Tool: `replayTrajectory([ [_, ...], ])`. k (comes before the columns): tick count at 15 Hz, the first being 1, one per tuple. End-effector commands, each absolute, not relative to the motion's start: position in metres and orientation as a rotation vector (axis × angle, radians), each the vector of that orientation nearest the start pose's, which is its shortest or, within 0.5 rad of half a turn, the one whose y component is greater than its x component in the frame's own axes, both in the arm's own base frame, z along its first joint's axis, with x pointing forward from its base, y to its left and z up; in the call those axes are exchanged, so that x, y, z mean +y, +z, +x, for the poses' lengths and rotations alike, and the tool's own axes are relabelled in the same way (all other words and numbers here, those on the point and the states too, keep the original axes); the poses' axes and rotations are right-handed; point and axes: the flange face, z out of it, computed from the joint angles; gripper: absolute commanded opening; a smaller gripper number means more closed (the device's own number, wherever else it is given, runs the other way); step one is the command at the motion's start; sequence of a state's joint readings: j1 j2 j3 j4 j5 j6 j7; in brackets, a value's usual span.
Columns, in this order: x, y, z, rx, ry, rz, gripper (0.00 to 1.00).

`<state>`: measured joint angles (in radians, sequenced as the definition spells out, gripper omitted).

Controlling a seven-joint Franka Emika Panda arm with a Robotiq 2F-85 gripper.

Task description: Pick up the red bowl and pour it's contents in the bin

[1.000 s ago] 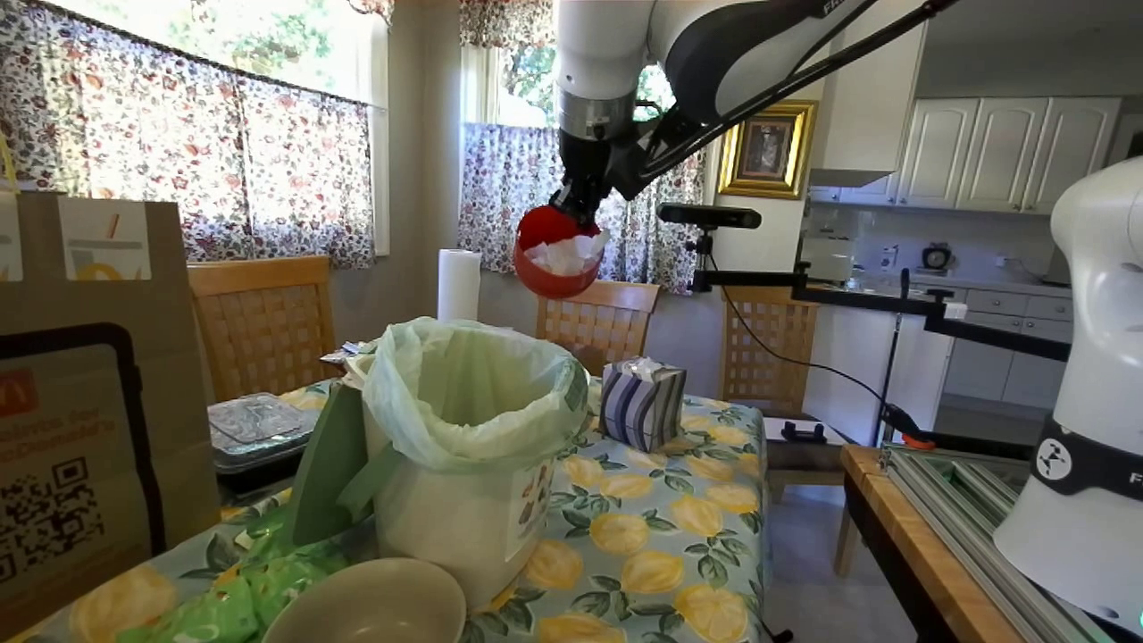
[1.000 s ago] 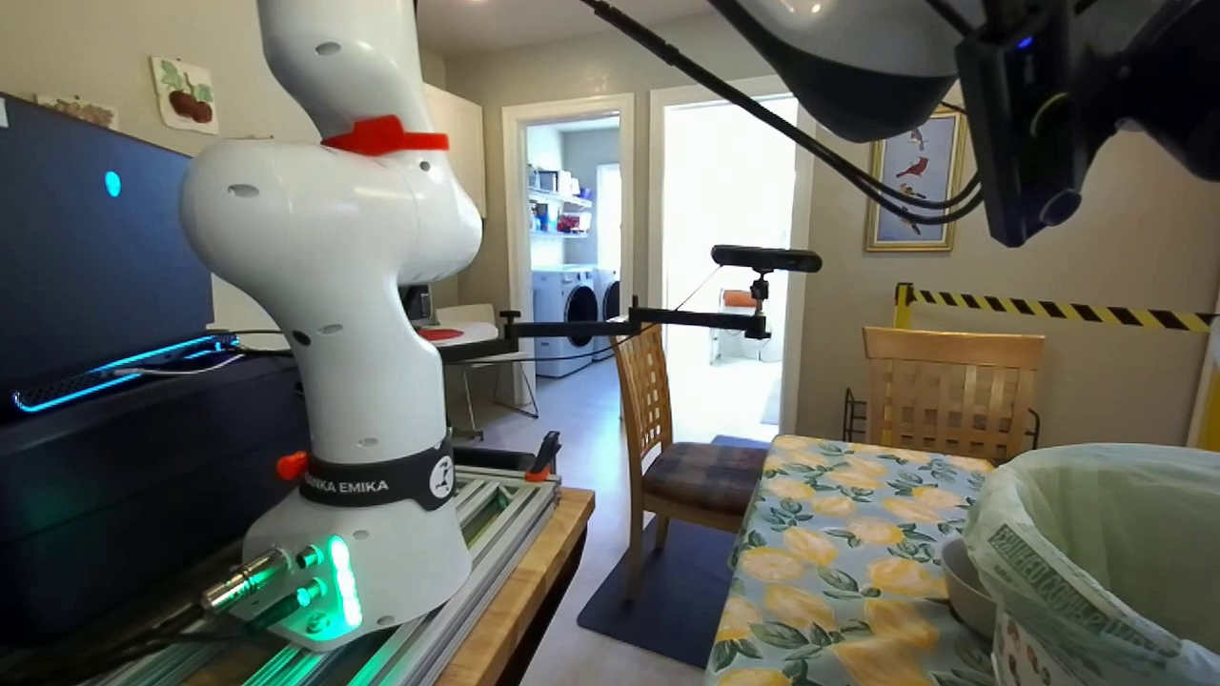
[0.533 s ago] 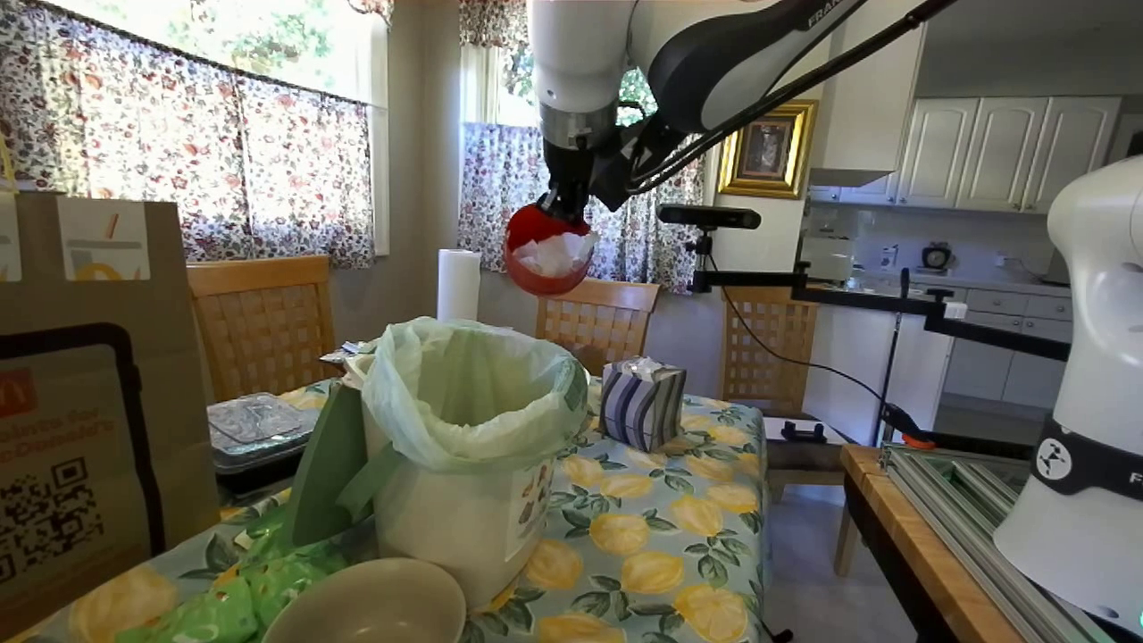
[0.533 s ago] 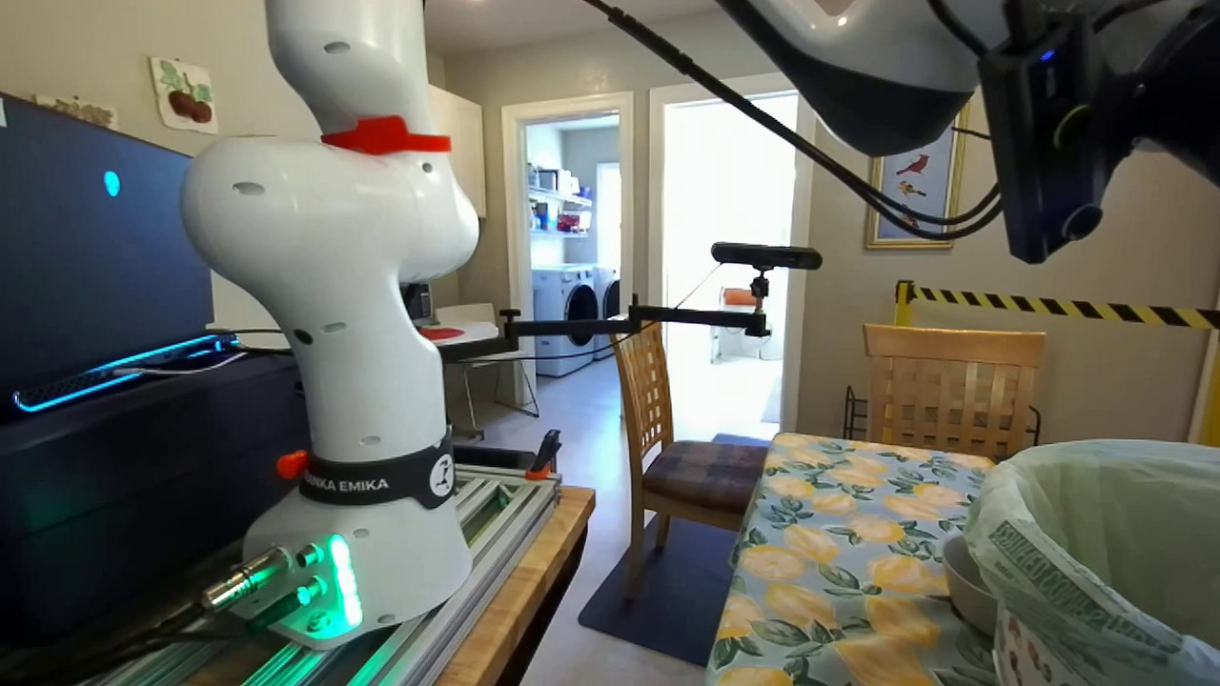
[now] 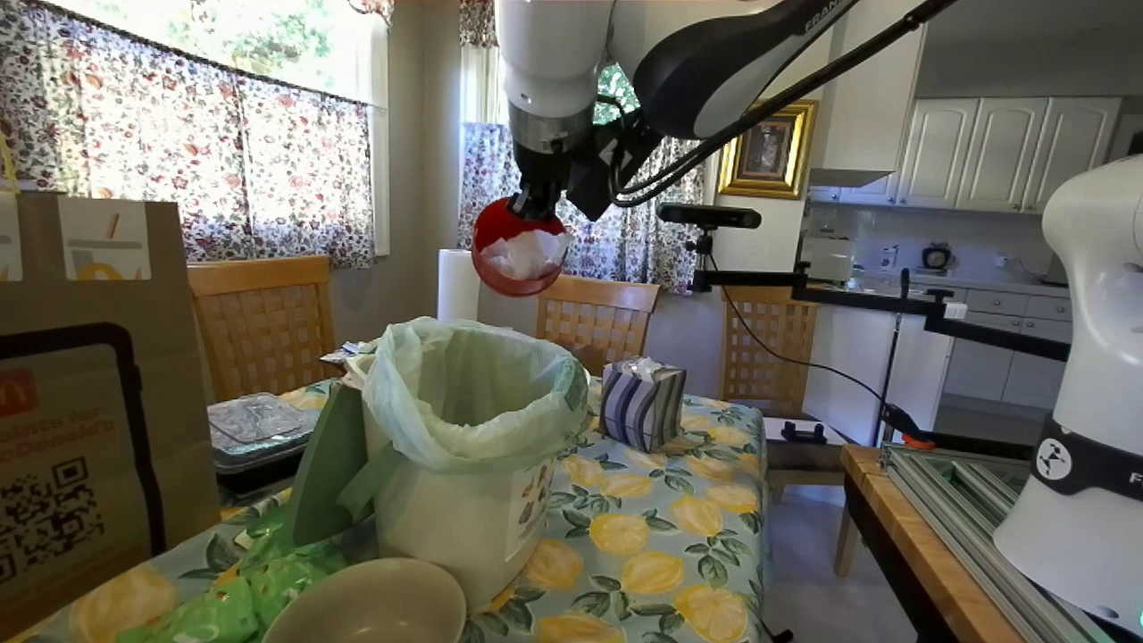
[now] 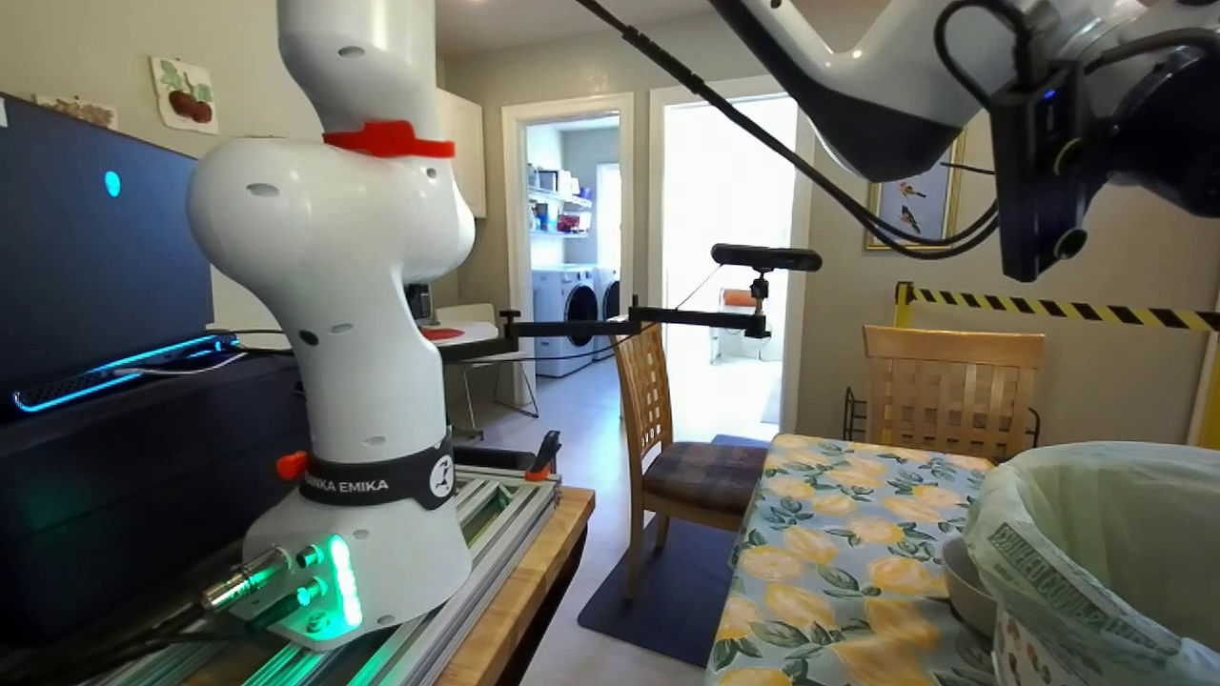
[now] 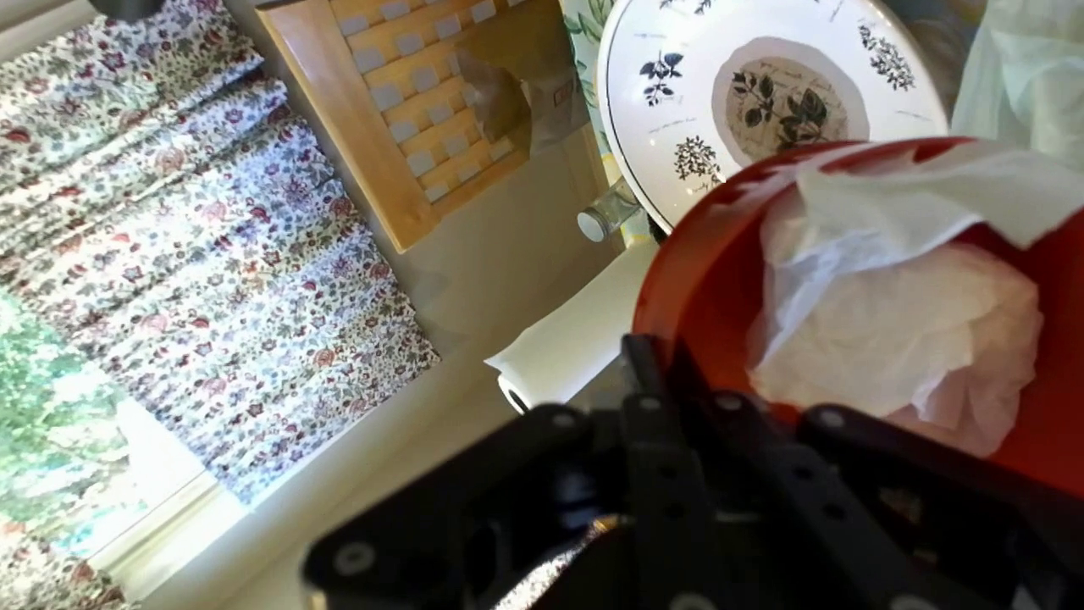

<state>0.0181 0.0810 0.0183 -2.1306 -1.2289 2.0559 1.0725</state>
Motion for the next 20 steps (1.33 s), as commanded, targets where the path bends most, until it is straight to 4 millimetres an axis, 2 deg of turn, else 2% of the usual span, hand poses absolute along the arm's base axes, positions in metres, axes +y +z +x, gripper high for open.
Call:
replayTrajectory([
  [1,-0.003,0.382,0.567,-0.294,0.583,2.053,0.01],
  [8,0.041,0.370,0.566,-0.279,0.855,1.926,0.01],
  [14,0.058,0.361,0.560,-0.282,1.006,1.796,0.01],
  [20,0.077,0.345,0.537,-0.299,1.049,1.746,0.01],
])
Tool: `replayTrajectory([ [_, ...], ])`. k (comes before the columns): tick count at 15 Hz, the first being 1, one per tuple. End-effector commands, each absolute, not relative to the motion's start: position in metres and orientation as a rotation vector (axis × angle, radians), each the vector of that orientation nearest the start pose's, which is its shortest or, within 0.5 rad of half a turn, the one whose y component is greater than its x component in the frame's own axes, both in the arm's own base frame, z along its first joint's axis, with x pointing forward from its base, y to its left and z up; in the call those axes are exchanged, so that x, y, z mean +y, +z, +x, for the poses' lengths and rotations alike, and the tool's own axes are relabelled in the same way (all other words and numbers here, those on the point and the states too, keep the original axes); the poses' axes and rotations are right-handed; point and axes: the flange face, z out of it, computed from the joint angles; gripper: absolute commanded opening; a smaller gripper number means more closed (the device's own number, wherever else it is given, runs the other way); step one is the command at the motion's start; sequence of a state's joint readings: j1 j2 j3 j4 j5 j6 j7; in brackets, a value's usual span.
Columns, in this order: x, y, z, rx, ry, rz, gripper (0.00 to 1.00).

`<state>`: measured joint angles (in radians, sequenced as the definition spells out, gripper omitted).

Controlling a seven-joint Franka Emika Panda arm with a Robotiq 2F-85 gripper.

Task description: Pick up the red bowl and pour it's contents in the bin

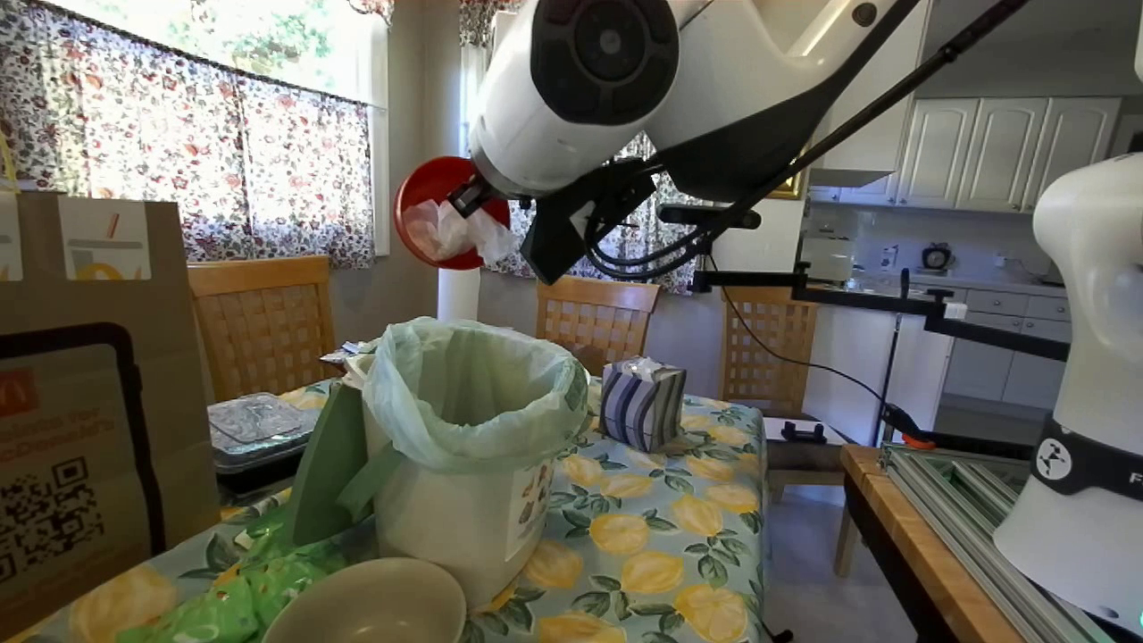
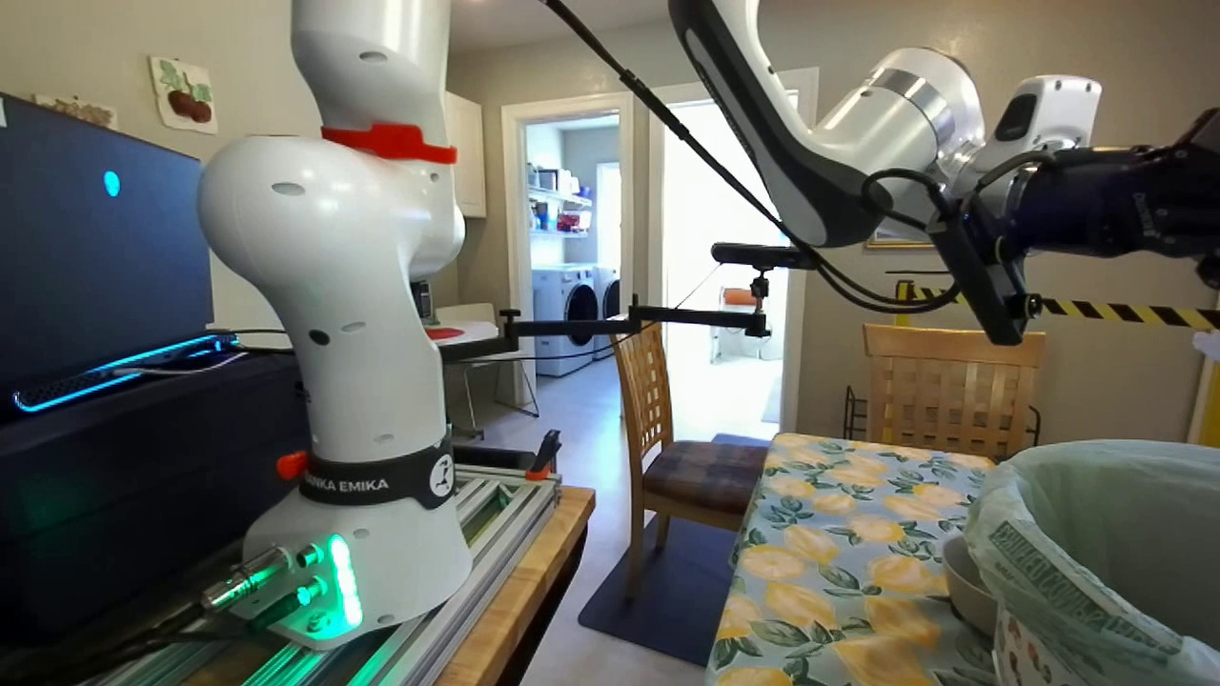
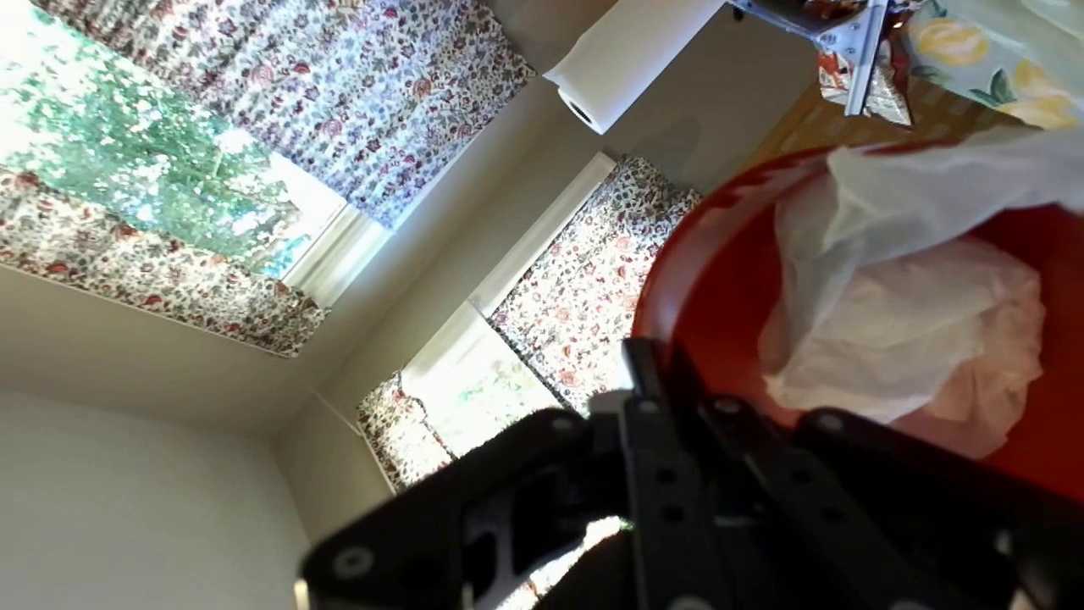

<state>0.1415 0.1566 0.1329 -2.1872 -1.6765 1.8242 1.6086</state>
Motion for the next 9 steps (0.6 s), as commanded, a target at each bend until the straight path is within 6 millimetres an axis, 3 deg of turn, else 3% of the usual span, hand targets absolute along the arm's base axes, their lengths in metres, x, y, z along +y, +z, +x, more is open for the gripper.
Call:
replayTrajectory([
  [1,0.079,0.343,0.533,-0.305,1.065,1.733,0.01],
  [9,0.088,0.337,0.511,-0.360,1.209,1.551,0.01],
])
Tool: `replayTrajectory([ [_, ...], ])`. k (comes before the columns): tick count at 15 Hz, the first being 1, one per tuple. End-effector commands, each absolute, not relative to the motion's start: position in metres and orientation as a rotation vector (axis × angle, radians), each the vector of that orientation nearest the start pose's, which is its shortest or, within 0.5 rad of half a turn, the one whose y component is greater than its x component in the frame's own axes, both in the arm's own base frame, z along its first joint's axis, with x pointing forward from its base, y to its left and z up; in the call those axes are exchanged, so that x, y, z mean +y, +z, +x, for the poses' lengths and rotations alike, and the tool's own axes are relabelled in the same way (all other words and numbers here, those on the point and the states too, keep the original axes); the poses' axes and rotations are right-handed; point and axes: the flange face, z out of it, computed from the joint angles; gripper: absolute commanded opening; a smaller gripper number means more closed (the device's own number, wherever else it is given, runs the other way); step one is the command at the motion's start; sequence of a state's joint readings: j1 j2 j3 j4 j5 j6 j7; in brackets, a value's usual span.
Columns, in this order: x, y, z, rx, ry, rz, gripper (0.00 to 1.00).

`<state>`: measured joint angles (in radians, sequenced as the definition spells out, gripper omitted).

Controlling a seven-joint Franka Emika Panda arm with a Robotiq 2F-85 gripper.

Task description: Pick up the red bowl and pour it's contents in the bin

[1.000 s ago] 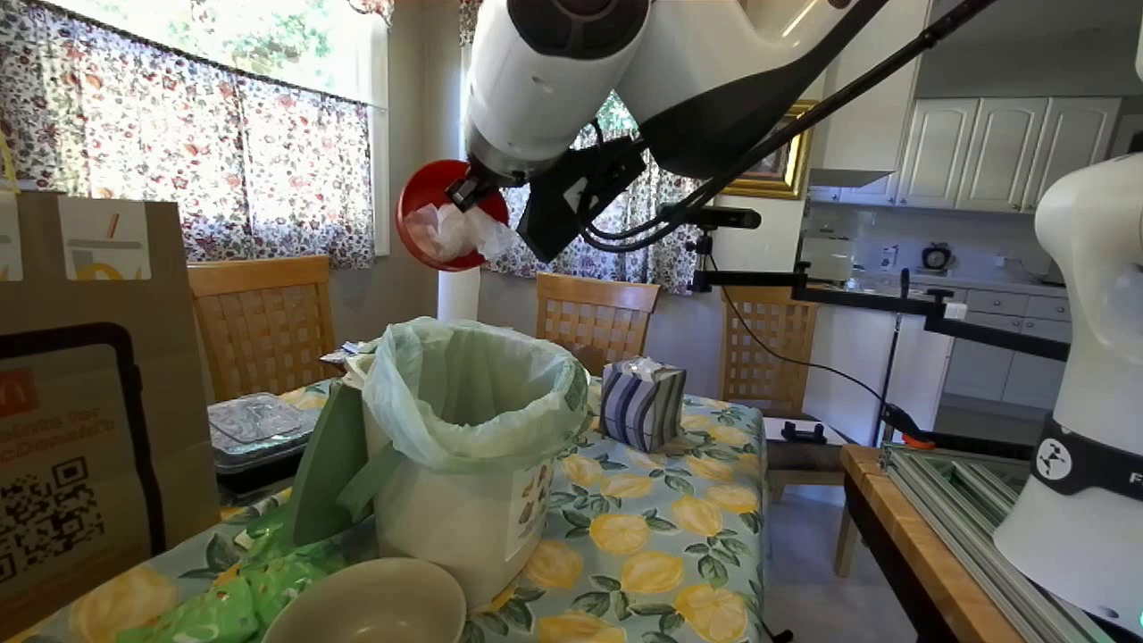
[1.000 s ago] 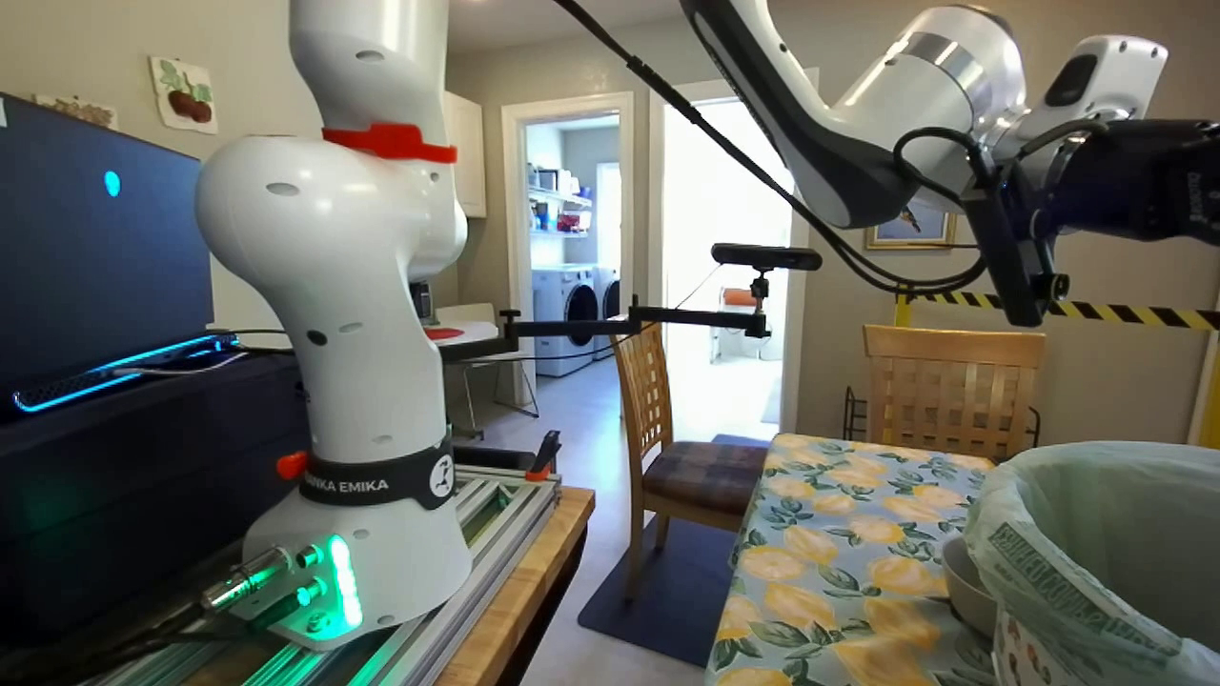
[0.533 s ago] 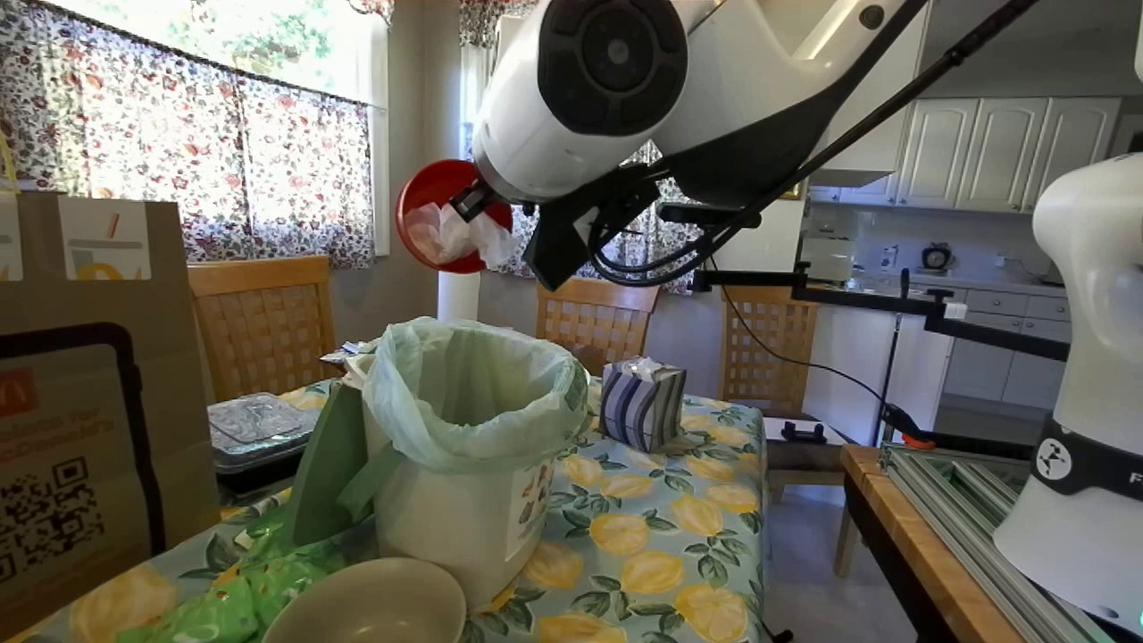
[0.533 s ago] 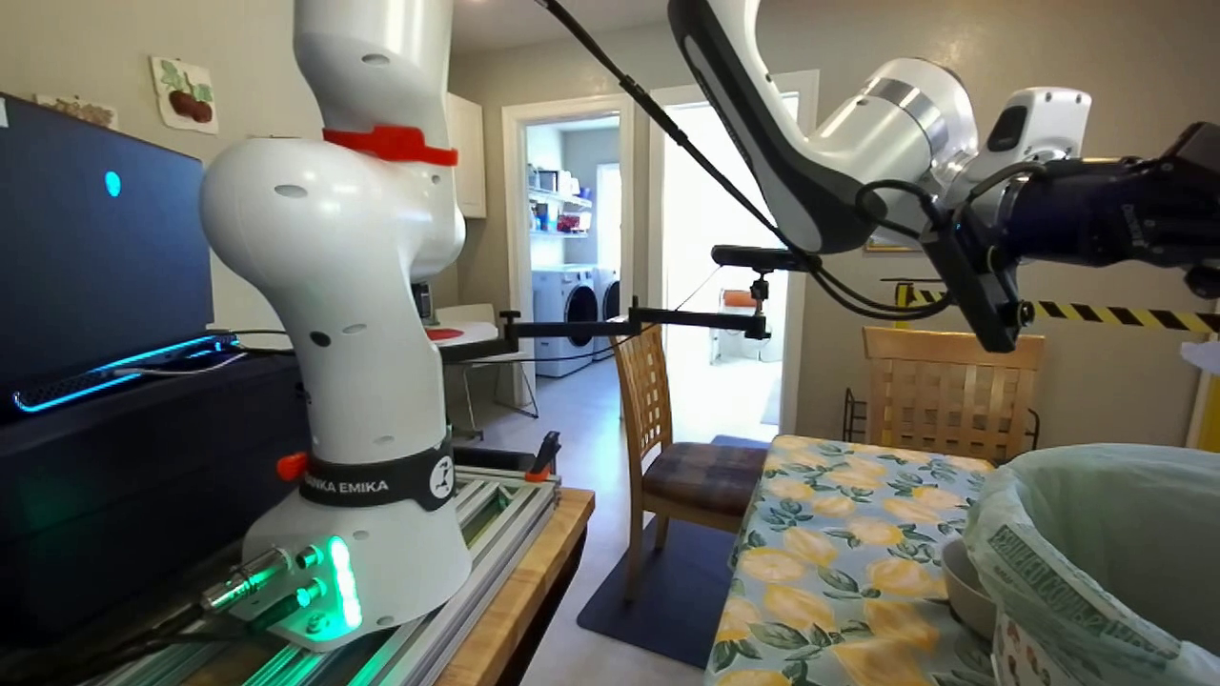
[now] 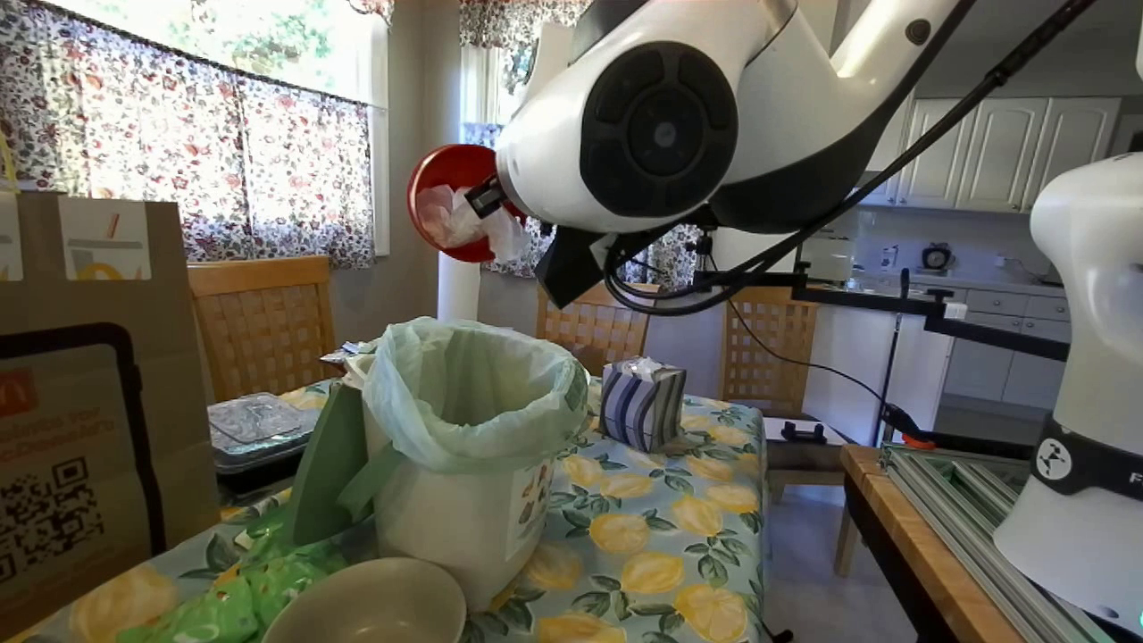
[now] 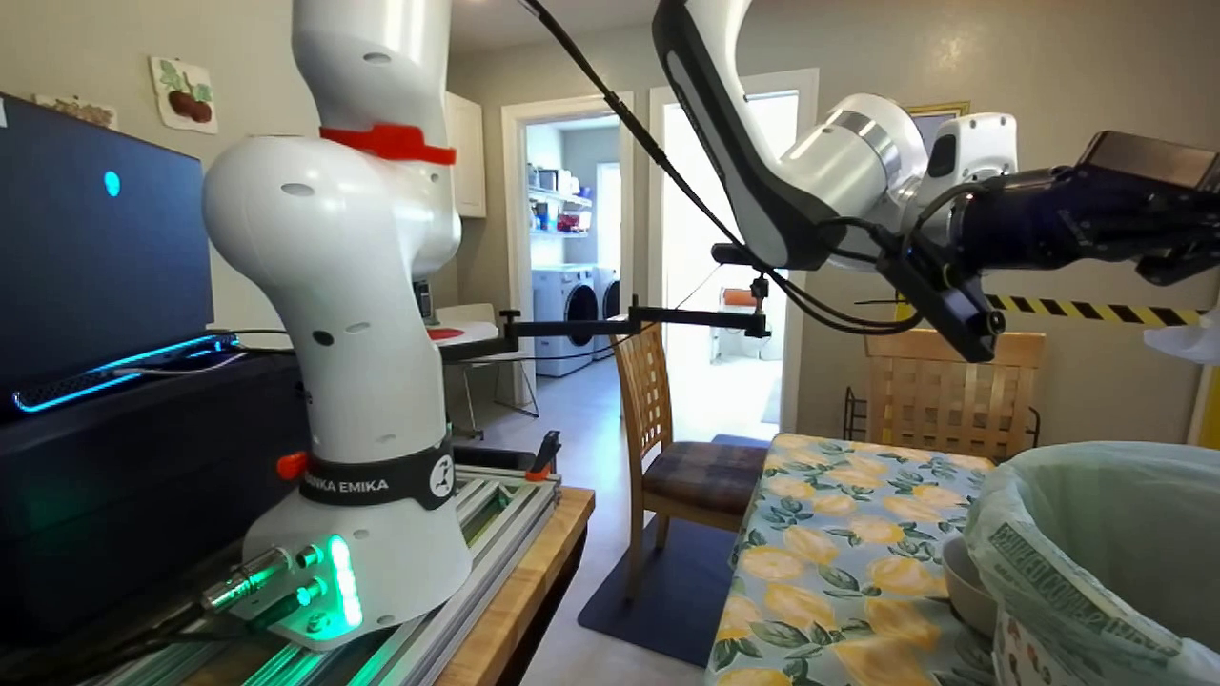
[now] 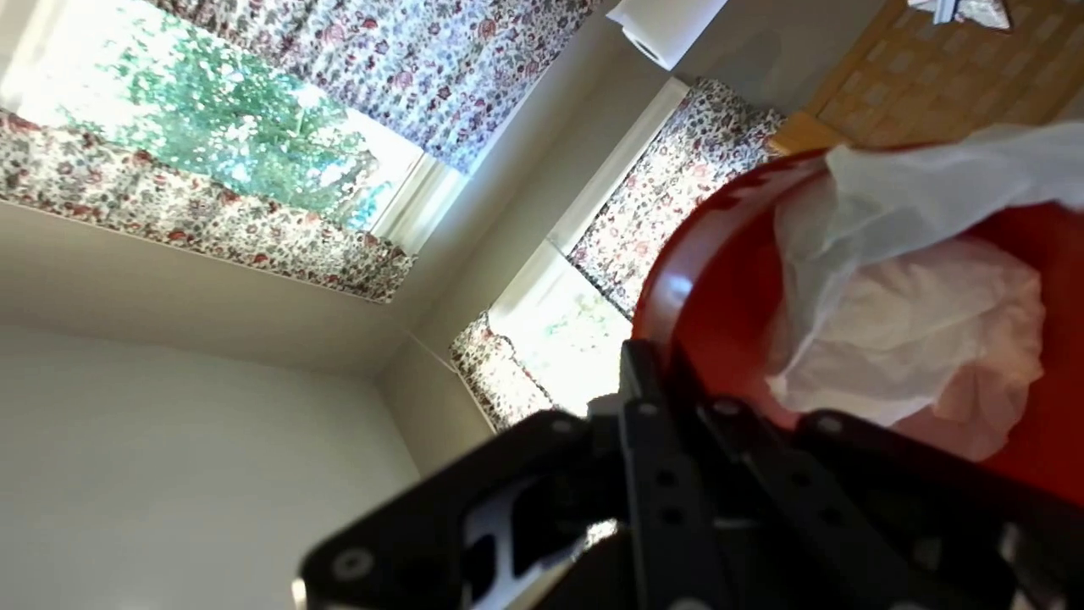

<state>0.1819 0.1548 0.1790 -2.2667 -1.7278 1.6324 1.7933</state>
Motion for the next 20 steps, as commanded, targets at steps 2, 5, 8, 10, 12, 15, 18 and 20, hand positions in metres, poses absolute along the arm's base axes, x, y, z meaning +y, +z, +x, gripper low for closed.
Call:
replayTrajectory([
  [2,0.084,0.336,0.509,-0.367,1.219,1.504,0.01],
  [5,0.075,0.337,0.510,-0.342,1.236,1.411,0.01],
  [8,0.068,0.336,0.511,-0.320,1.245,1.344,0.01],
  [10,0.066,0.336,0.511,-0.312,1.256,1.303,0.01],
  [12,0.065,0.335,0.510,-0.301,1.265,1.275,0.01],
  [15,0.065,0.335,0.510,-0.288,1.281,1.235,0.01],
  [18,0.064,0.336,0.511,-0.285,1.289,1.204,0.01],
  [20,0.063,0.335,0.511,-0.284,1.288,1.194,0.01],
])
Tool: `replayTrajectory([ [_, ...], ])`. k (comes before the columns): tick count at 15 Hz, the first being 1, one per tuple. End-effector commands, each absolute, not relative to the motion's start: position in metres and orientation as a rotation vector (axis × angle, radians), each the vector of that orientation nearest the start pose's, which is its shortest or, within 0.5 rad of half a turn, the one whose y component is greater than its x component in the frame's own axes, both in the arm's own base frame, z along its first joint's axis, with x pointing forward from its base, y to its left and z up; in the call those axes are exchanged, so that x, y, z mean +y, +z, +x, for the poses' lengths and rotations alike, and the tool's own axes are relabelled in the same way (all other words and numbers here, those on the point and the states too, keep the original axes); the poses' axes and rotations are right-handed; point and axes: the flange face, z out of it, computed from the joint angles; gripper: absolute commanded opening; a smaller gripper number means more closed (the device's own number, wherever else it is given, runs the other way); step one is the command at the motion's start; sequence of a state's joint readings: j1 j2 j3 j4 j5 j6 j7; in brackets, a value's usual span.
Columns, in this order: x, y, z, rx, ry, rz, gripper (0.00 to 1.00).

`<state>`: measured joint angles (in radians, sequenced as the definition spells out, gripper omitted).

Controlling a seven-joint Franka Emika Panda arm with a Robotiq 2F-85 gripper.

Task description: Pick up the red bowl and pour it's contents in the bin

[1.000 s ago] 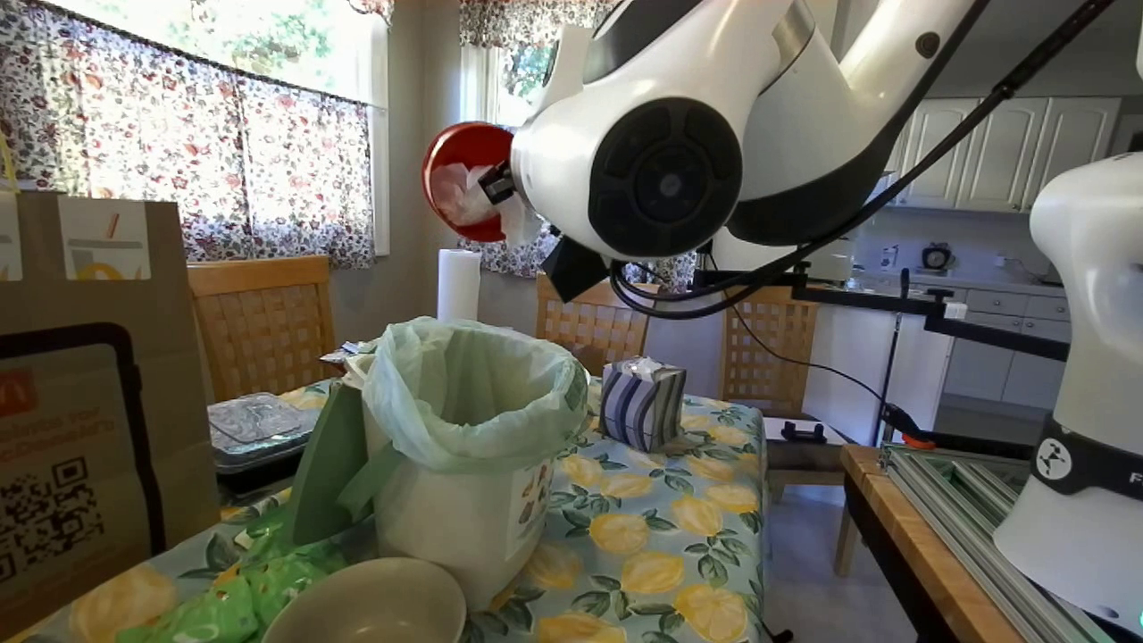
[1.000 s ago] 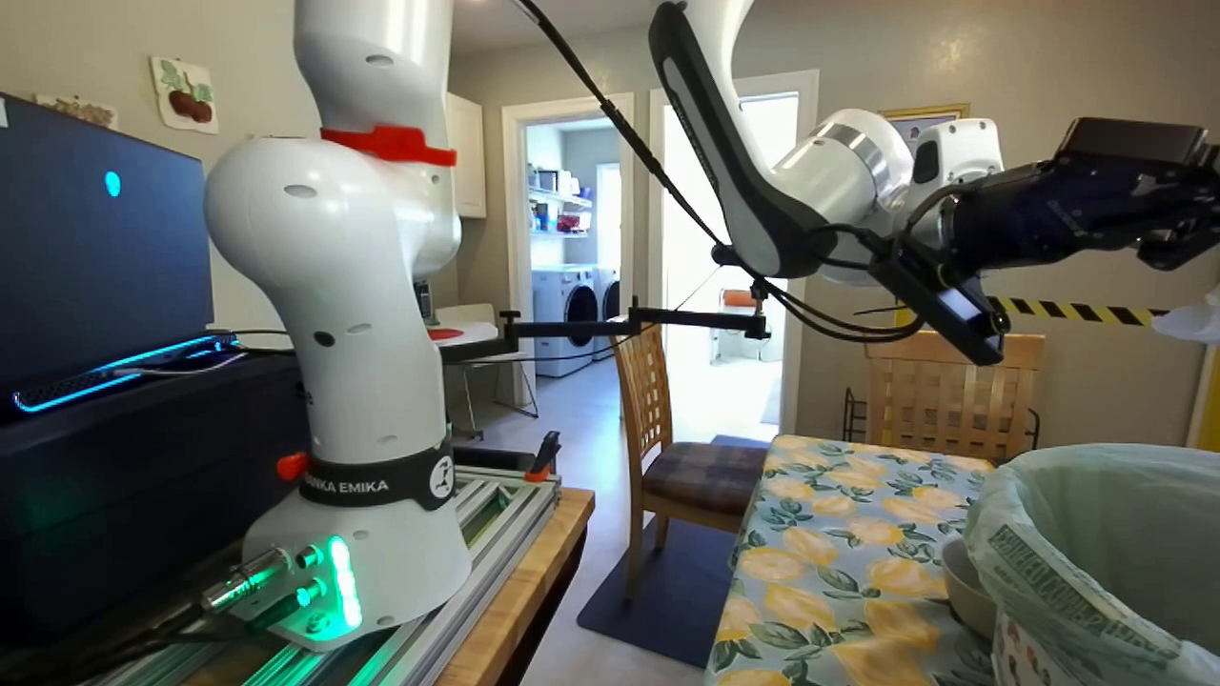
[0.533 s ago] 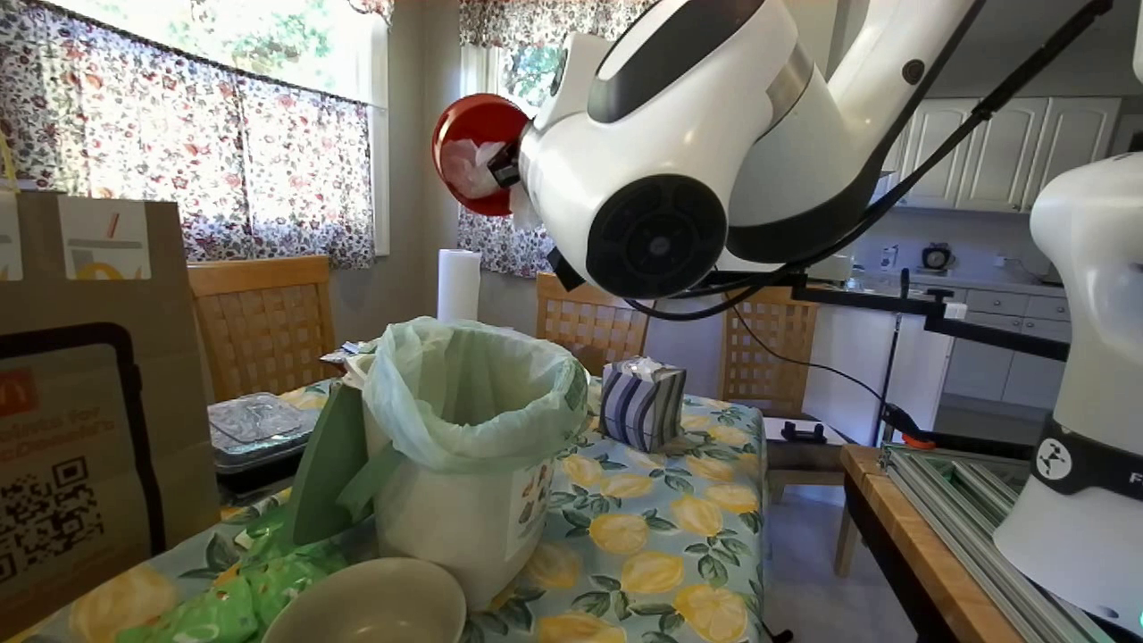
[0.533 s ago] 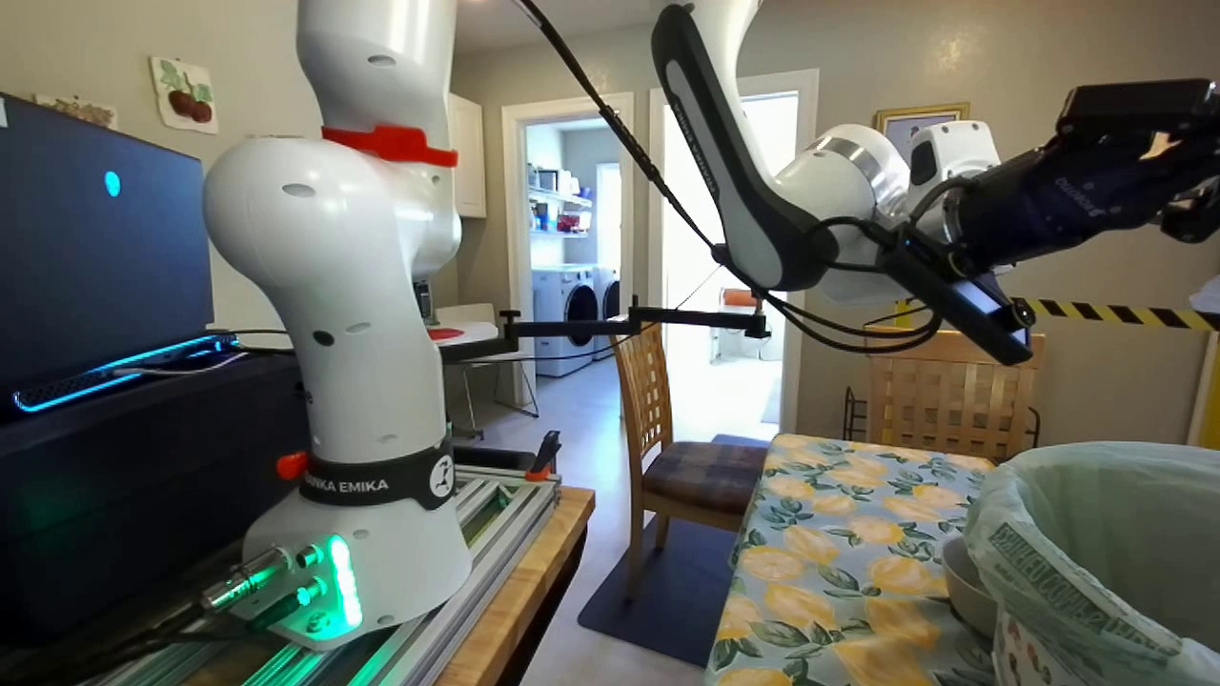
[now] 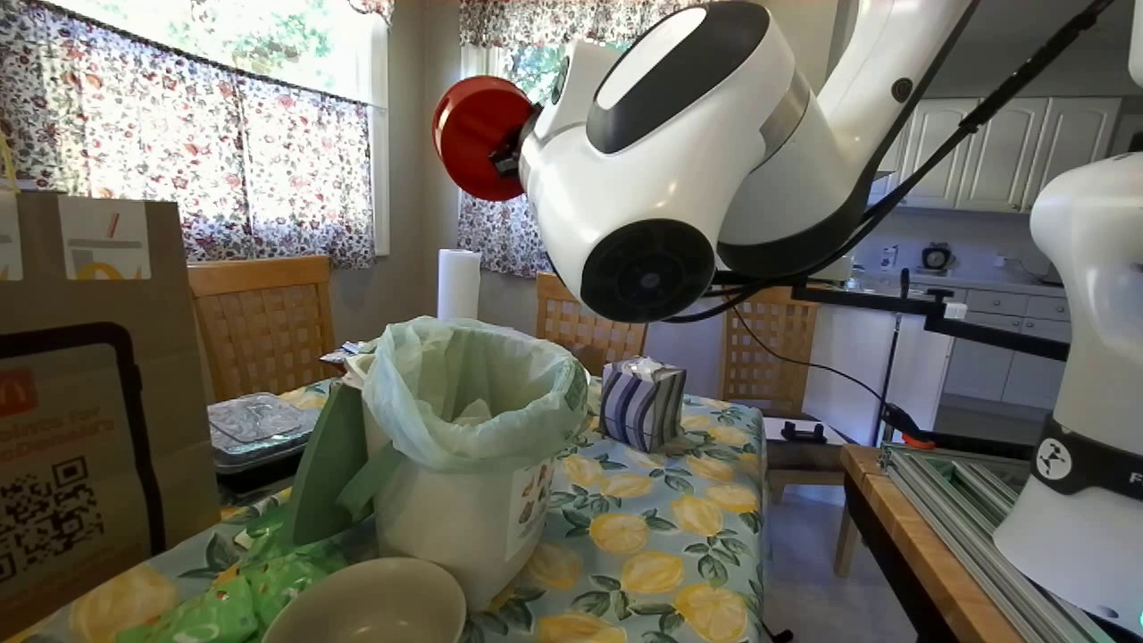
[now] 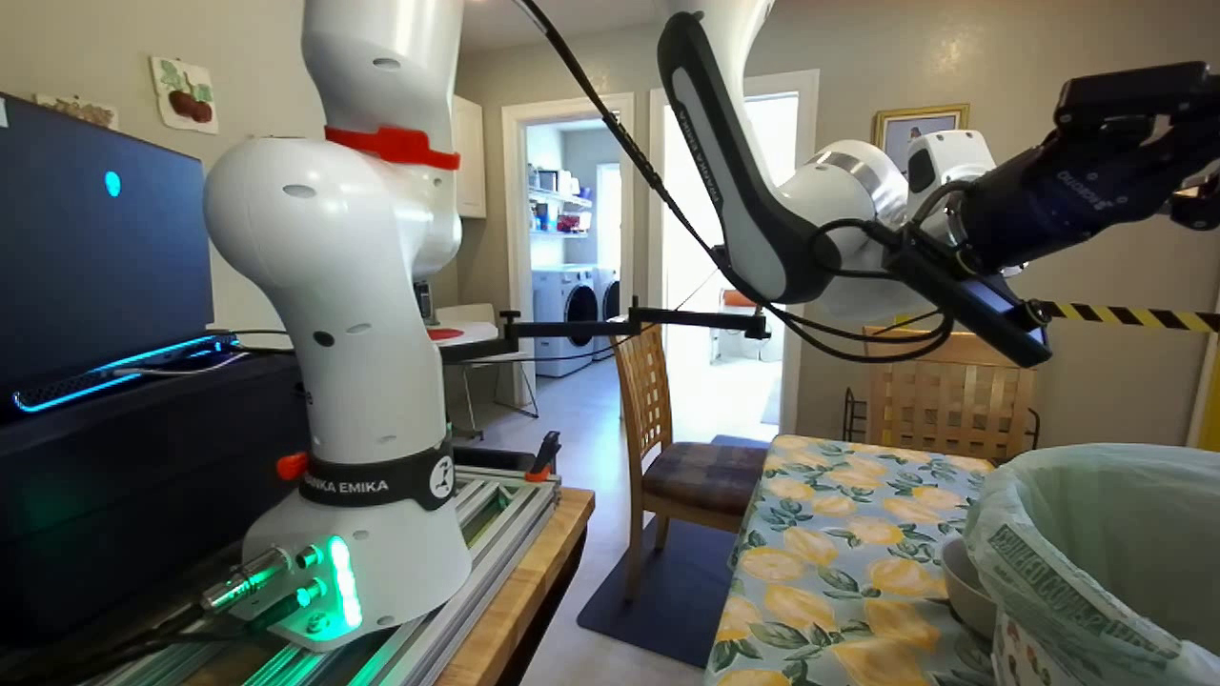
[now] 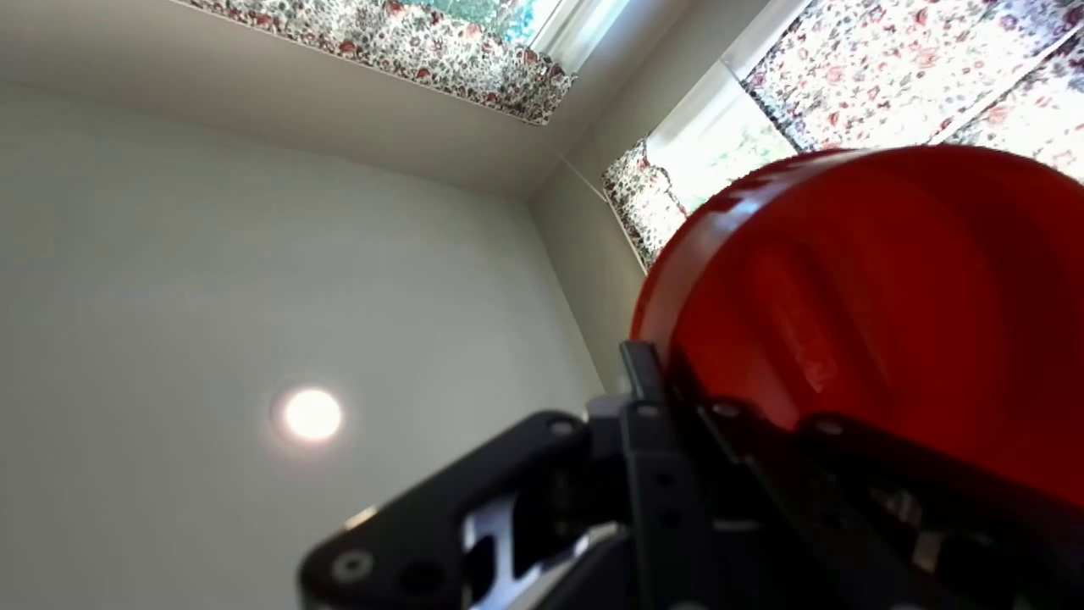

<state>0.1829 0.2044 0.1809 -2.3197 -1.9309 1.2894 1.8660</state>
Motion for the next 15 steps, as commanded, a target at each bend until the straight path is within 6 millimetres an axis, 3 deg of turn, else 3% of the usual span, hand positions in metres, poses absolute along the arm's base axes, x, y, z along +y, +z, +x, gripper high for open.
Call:
replayTrajectory([
  [1,0.062,0.335,0.511,-0.287,1.284,1.198,0.01],
  [6,0.058,0.350,0.505,-0.362,1.218,1.504,0.01],
  [11,0.027,0.396,0.493,-0.576,1.166,1.775,0.01],
  [15,-0.006,0.424,0.470,-0.623,1.155,2.039,0.01],
])
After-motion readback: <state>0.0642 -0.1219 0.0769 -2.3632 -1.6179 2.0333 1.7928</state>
